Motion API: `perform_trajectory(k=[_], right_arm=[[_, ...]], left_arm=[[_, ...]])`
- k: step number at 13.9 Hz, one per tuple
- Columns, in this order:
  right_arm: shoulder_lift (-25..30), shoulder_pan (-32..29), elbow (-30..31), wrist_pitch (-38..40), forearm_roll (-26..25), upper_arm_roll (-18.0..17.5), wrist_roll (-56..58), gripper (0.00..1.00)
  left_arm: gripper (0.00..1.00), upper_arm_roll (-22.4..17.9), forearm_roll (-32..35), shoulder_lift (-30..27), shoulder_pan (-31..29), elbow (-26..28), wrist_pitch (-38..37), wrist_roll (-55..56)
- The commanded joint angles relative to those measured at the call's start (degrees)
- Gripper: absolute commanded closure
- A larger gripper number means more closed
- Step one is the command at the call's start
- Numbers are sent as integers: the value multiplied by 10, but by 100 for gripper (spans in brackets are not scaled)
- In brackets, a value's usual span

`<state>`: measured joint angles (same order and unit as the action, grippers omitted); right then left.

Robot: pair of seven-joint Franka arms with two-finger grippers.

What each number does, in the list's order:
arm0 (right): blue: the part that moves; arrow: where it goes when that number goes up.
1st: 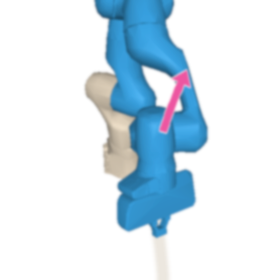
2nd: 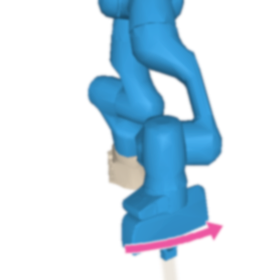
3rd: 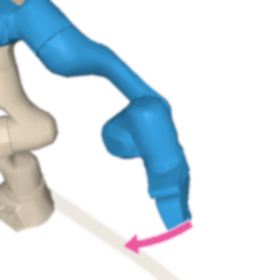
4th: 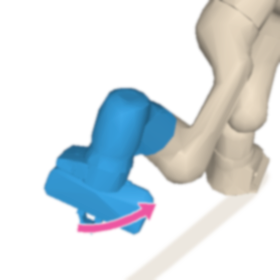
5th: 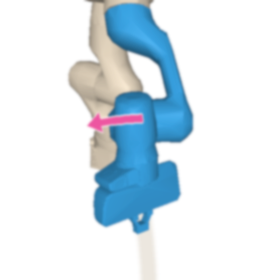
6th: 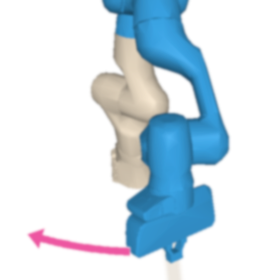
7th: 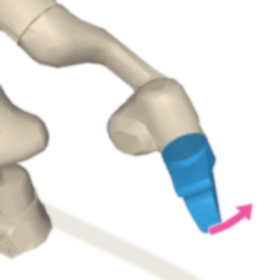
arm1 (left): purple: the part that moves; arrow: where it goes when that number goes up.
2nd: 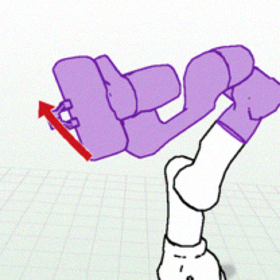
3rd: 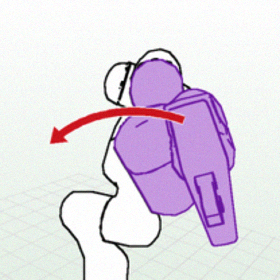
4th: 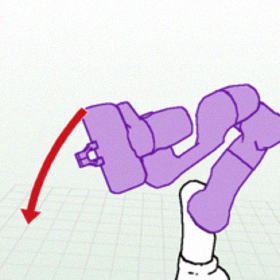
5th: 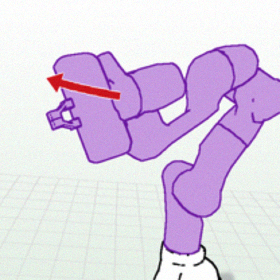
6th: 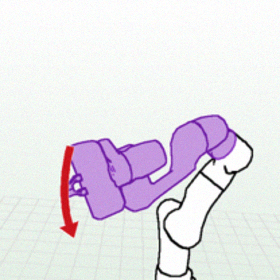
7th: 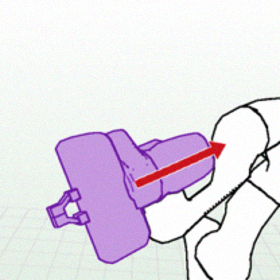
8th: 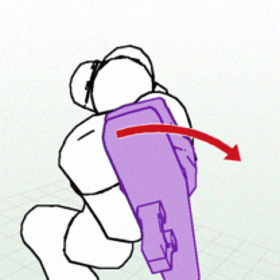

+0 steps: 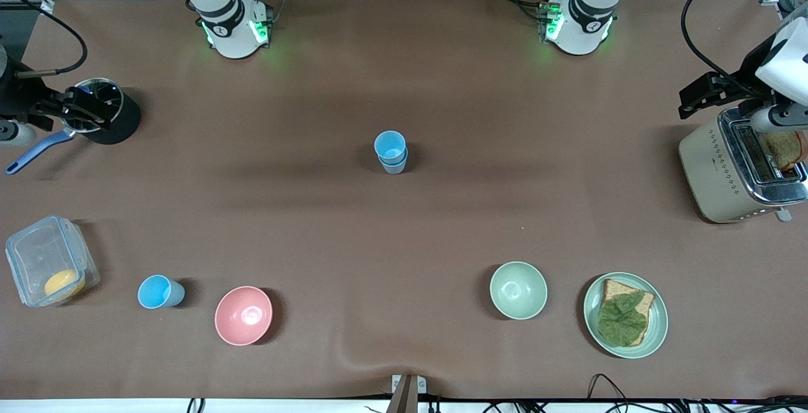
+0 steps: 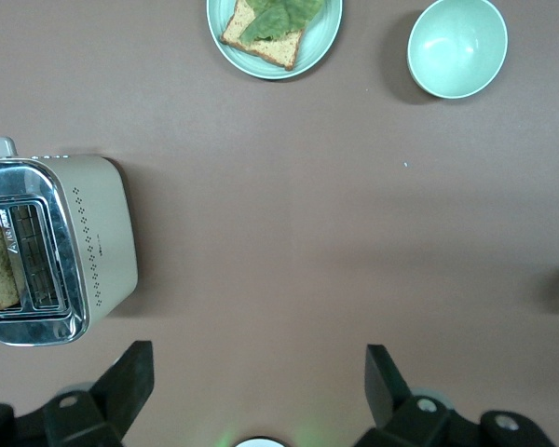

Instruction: Stack blue cups with both arms

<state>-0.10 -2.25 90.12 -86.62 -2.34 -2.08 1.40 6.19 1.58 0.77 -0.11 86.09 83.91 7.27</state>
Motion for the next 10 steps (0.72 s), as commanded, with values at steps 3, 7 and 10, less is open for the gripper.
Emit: perform_trajectory(k=[3, 7, 10], right_arm=[[19, -17, -2, 22, 0, -9, -12, 0], [19, -20, -2, 12, 22, -9, -26, 0], [20, -20, -1, -2, 22, -8, -28, 0]], left_arm=[[0, -9, -12, -6, -2, -8, -9, -15], [0, -11, -12, -7, -1, -8, -9, -13], [0, -11, -12, -7, -1, -8, -9, -10]])
